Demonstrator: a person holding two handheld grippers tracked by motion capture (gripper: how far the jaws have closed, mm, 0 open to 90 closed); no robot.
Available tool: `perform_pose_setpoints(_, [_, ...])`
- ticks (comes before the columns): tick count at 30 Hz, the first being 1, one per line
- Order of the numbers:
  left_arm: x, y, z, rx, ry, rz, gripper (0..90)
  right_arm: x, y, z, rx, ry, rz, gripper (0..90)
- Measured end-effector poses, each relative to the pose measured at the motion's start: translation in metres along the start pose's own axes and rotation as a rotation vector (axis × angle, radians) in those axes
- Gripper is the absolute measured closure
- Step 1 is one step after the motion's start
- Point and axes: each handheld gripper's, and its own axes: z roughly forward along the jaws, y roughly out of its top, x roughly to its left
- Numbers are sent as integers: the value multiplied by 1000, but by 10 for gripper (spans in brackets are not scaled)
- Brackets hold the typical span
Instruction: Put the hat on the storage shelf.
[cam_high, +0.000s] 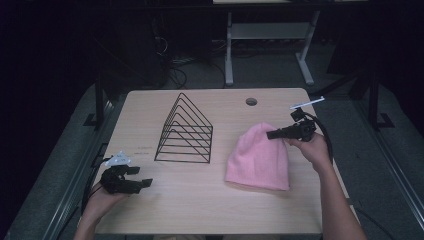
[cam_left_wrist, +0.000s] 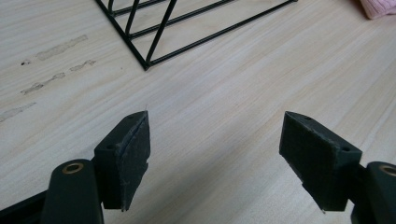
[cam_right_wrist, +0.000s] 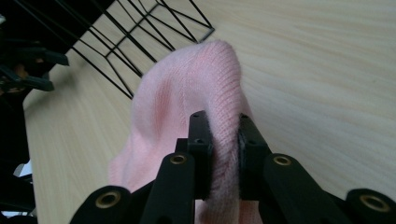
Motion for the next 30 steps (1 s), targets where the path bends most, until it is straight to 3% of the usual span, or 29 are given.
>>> perform_pose_setpoints(17, [-1, 4, -4, -10, -26, 19, 252, 52, 32, -39, -68, -9, -164, 796])
perform_pose_setpoints(30, [-3, 24, -21, -47, -67, 54, 252, 74, 57, -45, -89, 0, -238, 798])
